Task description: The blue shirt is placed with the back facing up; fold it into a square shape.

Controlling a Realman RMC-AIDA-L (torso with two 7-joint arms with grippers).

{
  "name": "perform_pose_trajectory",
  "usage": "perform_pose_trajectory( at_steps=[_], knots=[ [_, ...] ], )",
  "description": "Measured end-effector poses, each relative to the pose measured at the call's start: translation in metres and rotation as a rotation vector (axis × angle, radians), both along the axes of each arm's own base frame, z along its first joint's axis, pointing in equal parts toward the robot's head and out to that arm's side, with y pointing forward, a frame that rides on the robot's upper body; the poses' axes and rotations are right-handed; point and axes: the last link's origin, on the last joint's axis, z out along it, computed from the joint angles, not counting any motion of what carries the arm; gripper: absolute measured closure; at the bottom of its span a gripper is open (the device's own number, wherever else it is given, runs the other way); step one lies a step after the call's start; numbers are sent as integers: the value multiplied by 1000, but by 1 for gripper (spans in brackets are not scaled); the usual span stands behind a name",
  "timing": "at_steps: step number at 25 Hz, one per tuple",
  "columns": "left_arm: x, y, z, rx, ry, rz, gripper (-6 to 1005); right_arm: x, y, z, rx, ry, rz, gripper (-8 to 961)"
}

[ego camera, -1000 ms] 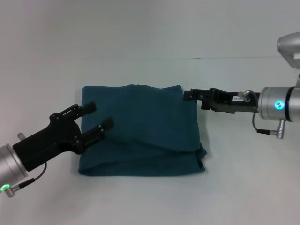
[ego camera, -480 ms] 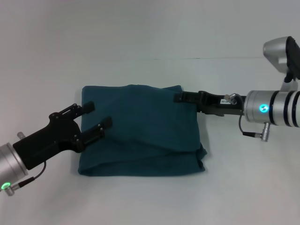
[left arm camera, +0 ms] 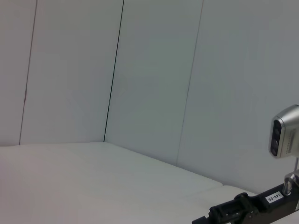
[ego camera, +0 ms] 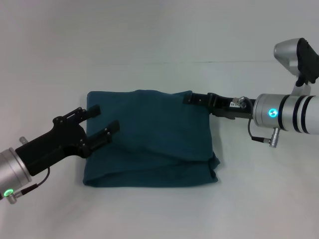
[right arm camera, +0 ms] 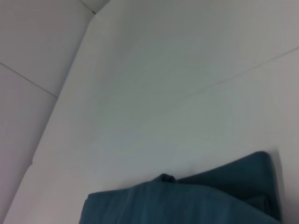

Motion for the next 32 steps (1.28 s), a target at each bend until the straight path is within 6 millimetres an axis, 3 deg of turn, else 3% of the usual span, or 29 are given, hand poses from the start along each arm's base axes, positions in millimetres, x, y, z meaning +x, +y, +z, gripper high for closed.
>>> perform_pose_trajectory(
  at_steps=[19, 32],
  knots=[
    [1, 4, -3, -2, 3, 16, 305, -3, 13, 10, 64, -40, 28, 86],
    [1, 6, -2, -1, -9, 26, 304, 13, 18, 51, 92, -66, 72, 87]
  ],
)
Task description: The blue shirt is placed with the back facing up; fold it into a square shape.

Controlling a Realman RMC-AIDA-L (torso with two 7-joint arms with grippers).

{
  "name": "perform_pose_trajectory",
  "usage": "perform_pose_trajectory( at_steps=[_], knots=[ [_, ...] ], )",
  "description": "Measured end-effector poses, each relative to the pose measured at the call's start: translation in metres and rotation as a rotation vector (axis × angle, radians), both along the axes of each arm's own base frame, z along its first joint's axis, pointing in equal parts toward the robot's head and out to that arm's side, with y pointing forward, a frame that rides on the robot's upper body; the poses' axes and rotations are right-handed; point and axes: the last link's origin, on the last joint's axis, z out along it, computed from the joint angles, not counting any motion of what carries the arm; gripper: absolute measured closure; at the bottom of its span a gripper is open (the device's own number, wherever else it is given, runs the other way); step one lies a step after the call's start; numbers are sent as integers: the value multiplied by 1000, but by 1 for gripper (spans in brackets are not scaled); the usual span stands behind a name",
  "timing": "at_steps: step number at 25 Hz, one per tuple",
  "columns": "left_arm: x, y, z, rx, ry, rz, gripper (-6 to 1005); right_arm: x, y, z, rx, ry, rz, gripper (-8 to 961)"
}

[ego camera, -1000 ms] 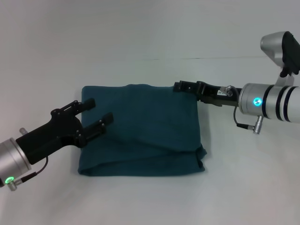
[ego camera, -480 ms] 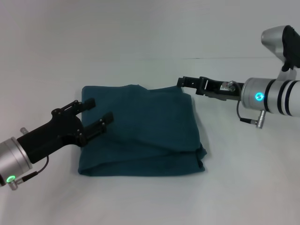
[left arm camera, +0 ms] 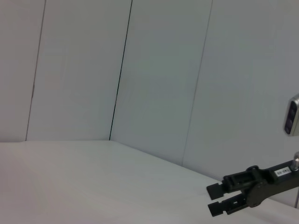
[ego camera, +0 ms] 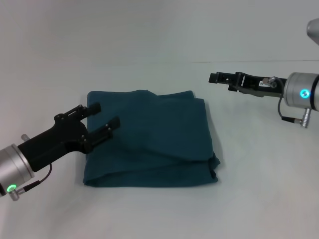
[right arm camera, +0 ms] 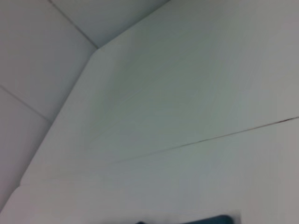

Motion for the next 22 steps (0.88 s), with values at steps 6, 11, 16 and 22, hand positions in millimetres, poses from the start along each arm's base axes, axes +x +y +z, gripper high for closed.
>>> perform_pose_trajectory(
  at_steps=[6, 11, 16, 22],
  knots=[
    [-2, 2, 0, -2, -9, 25, 304, -1, -13, 10, -69, 33, 76, 87],
    [-4, 2, 1, 3, -11, 46, 304, 2, -28, 12, -154, 66, 107, 86],
    [-6, 1, 1, 5, -10, 54, 305, 8, -46, 12, -255, 84, 103, 86],
    [-11, 0, 4, 26, -14, 80, 305, 14, -66, 8, -365, 111, 90, 86]
  ],
)
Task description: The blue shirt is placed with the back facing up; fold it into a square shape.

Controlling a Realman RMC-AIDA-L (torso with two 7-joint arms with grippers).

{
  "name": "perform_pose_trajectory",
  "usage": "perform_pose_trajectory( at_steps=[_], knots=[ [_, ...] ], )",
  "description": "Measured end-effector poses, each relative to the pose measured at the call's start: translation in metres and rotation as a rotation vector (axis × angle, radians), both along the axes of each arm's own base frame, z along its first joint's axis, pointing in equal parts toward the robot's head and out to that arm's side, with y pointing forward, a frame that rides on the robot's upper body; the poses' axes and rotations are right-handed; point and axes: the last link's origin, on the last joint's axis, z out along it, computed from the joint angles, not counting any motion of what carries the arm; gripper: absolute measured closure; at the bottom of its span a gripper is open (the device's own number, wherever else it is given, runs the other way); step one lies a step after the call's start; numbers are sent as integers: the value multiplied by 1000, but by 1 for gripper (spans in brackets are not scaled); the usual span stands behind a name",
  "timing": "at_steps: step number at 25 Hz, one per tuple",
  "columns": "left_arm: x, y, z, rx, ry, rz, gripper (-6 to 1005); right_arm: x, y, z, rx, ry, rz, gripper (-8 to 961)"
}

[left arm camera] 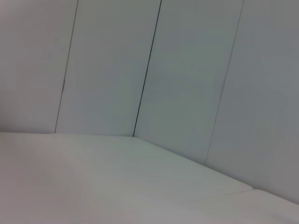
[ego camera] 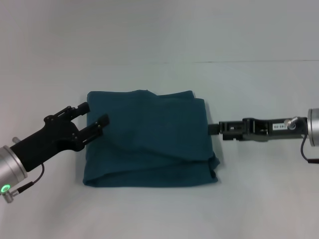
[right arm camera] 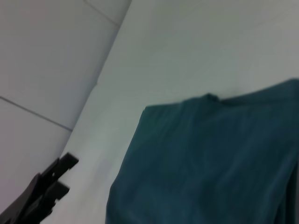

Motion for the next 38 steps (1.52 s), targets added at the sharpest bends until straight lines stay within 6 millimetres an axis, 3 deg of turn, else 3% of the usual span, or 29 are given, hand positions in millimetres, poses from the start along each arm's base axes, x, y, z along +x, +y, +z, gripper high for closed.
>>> perform_pose_trajectory(
  at_steps=[9, 23, 38],
  knots=[
    [-1, -1, 1, 3, 6, 1, 306, 6, -9, -10, -55, -26, -42, 87],
    [-2, 0, 0, 2, 16, -1, 307, -2, -4, -27, -34, -35, -64, 86],
    [-2, 4, -2, 0, 35, 12, 308, -20, 1, -37, -23, 2, -33, 87]
  ],
)
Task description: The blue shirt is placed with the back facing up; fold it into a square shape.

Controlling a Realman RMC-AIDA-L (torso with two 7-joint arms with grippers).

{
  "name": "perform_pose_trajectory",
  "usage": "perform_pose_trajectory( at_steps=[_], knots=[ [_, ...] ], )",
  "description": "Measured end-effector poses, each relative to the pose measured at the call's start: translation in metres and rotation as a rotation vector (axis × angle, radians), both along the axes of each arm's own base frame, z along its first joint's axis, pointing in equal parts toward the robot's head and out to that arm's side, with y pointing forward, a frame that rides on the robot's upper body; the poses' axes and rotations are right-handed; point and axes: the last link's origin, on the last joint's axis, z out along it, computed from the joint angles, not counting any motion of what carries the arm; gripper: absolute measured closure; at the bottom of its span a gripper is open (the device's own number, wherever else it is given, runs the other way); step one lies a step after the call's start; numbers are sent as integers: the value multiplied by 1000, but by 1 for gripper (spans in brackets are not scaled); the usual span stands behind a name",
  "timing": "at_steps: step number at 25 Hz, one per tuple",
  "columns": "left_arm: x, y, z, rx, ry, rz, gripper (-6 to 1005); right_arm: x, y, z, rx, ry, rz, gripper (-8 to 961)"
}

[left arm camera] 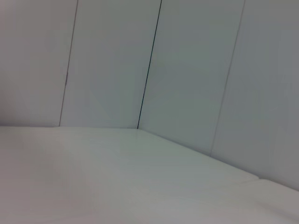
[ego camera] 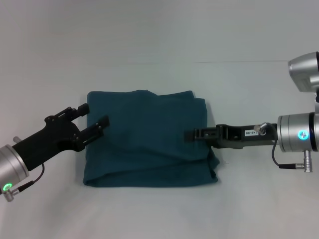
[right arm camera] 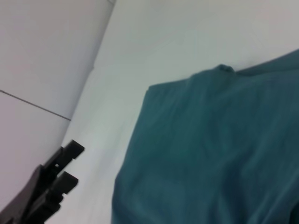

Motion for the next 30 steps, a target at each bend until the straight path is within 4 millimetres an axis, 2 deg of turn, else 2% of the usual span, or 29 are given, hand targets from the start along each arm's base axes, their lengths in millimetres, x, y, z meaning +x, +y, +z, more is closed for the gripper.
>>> perform_pose_trajectory(
  at_steps=[10, 16, 24, 30],
  knots=[
    [1, 2, -1, 0, 2, 1, 308, -3, 2, 0, 15, 17, 9, 86],
    [3, 4, -2, -2, 2, -1, 309, 0, 4, -6, 44, -13, 3, 86],
    [3, 5, -2, -2, 3, -4, 309, -8, 0, -14, 15, 7, 25, 86],
    [3, 5, -2, -2, 4, -3, 309, -8, -9, -3, -31, 70, 38, 87]
  ],
)
